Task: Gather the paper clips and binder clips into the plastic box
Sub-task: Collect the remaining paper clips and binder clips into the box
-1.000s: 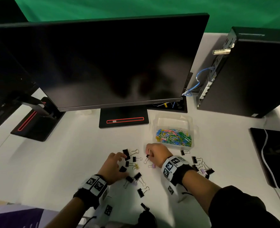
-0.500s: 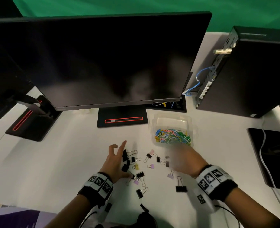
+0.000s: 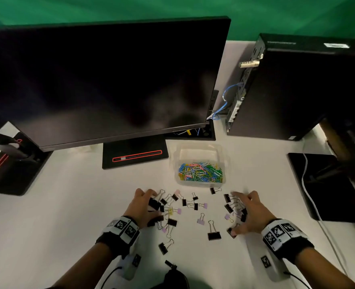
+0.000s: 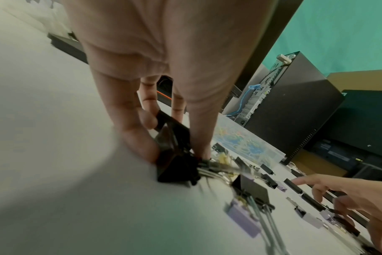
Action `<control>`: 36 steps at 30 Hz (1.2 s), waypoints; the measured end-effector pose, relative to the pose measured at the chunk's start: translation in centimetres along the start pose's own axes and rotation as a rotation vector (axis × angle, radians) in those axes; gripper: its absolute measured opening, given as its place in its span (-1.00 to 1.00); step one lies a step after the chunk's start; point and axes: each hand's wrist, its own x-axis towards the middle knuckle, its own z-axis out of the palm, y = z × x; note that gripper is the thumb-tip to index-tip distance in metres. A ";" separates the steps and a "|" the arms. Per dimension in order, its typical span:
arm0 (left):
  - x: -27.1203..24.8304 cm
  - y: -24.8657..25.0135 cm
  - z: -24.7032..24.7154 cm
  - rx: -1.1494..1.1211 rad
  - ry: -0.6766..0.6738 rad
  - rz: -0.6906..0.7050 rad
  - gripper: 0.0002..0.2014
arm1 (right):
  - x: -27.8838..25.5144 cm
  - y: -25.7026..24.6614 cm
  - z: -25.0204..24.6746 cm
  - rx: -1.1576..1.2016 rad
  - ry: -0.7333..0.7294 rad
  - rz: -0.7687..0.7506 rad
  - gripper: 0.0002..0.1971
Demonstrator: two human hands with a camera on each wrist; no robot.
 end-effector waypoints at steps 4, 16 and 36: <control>0.2 1.3 0.9 0.023 0.028 0.058 -0.56 | 0.8 -1.7 0.9 0.060 0.022 -0.077 0.08; 0.6 5.9 4.1 0.171 -0.167 0.154 0.11 | 1.7 -7.5 4.7 -0.052 0.025 -0.212 0.08; 1.5 6.2 3.3 0.188 -0.202 0.207 -0.74 | 3.2 -8.2 4.1 -0.243 0.018 -0.197 -0.64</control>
